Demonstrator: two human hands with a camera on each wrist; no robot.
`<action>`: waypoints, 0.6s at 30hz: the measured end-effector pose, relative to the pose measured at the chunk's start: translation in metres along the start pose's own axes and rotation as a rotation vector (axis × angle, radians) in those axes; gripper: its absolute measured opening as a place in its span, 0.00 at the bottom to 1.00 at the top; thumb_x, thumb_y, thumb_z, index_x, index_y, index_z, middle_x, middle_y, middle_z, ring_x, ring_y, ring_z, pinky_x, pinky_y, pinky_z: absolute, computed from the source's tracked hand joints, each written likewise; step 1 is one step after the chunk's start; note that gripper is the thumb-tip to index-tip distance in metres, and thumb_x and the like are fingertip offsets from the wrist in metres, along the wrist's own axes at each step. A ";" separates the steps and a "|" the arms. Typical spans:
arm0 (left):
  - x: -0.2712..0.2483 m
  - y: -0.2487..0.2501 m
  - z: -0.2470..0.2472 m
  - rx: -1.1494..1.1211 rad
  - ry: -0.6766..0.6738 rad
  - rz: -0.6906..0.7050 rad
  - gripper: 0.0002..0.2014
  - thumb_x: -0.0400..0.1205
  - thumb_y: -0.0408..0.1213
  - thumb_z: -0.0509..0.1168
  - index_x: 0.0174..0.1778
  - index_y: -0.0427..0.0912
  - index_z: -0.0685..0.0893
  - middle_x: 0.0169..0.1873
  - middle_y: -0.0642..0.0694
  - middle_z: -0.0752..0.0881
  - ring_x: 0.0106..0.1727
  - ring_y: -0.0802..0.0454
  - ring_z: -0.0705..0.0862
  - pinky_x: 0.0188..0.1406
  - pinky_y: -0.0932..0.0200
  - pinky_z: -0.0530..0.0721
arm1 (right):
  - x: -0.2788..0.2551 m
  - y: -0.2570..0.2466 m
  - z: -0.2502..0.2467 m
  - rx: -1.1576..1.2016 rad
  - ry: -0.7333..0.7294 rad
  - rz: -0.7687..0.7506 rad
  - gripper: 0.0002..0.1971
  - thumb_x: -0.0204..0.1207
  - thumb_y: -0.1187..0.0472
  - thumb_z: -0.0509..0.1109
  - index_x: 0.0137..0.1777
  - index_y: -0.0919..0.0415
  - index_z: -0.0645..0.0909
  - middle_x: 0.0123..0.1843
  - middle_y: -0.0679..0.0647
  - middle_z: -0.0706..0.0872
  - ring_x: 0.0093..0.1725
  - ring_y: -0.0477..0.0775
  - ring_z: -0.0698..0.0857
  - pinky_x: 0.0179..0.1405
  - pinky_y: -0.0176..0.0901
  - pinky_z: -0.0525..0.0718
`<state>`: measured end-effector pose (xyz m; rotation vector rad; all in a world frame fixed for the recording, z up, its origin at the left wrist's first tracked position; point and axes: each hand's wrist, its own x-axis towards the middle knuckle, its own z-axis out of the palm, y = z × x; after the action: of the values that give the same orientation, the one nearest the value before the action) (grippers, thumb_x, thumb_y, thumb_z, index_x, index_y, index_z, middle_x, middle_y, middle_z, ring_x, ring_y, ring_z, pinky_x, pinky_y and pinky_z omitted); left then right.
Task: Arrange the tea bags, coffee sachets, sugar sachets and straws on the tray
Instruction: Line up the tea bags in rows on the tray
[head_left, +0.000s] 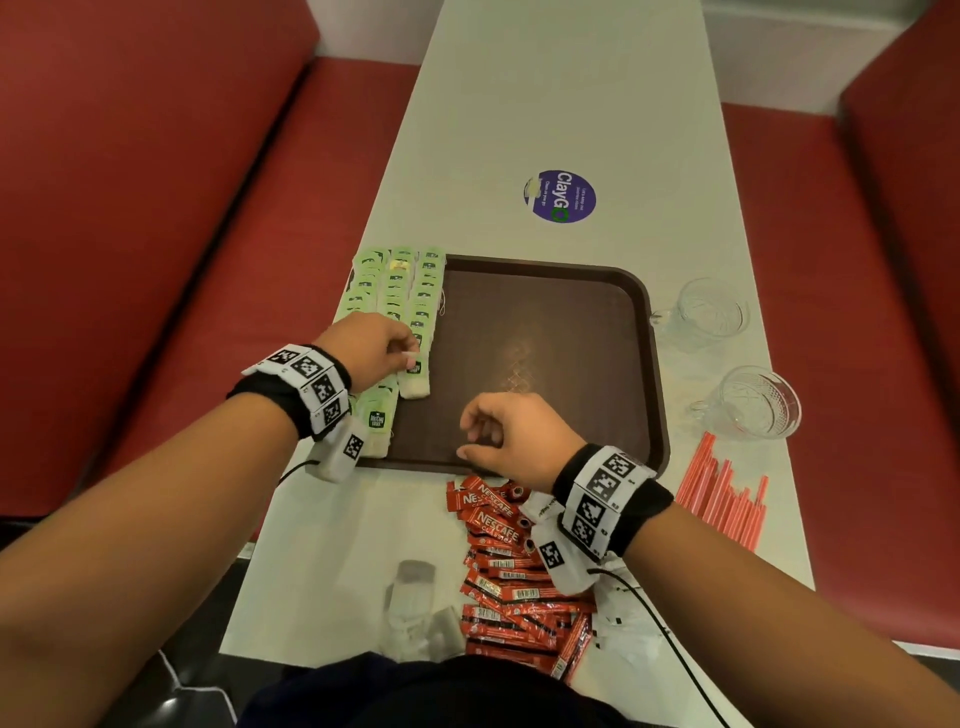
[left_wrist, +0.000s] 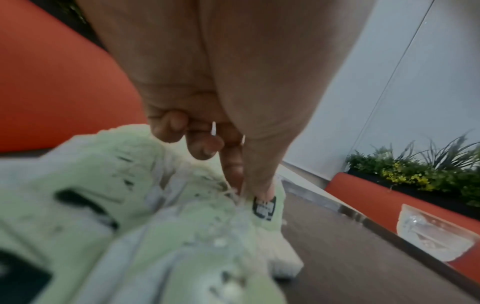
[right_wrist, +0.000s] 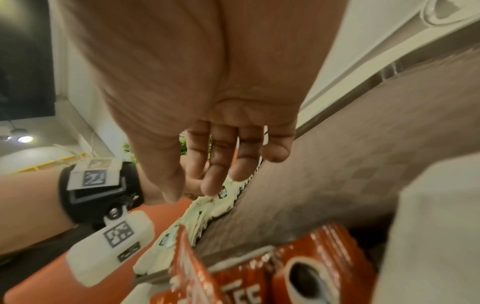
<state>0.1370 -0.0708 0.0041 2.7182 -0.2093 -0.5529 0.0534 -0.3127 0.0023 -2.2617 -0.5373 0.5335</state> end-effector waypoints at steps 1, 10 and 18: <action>0.003 0.000 0.001 0.016 0.039 -0.008 0.06 0.81 0.46 0.72 0.52 0.53 0.88 0.45 0.54 0.88 0.45 0.52 0.85 0.44 0.58 0.79 | -0.002 0.000 0.002 -0.028 -0.004 -0.004 0.10 0.75 0.54 0.79 0.53 0.52 0.84 0.43 0.42 0.86 0.38 0.37 0.79 0.41 0.33 0.79; 0.011 0.023 0.016 0.197 0.127 -0.103 0.16 0.76 0.60 0.71 0.46 0.53 0.78 0.40 0.52 0.83 0.43 0.48 0.82 0.40 0.55 0.80 | -0.023 -0.008 0.009 -0.118 -0.023 -0.022 0.10 0.75 0.54 0.77 0.54 0.51 0.84 0.46 0.42 0.86 0.47 0.42 0.82 0.51 0.44 0.85; -0.015 0.022 0.016 0.128 0.181 -0.082 0.15 0.79 0.58 0.68 0.51 0.51 0.76 0.41 0.52 0.82 0.44 0.48 0.81 0.39 0.54 0.76 | -0.043 -0.032 0.034 -0.292 -0.113 -0.221 0.14 0.73 0.48 0.78 0.55 0.54 0.84 0.48 0.46 0.86 0.50 0.50 0.79 0.49 0.46 0.80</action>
<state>0.1154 -0.0933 0.0043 2.8918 -0.0891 -0.3230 -0.0065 -0.2950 0.0132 -2.4124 -0.9643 0.4985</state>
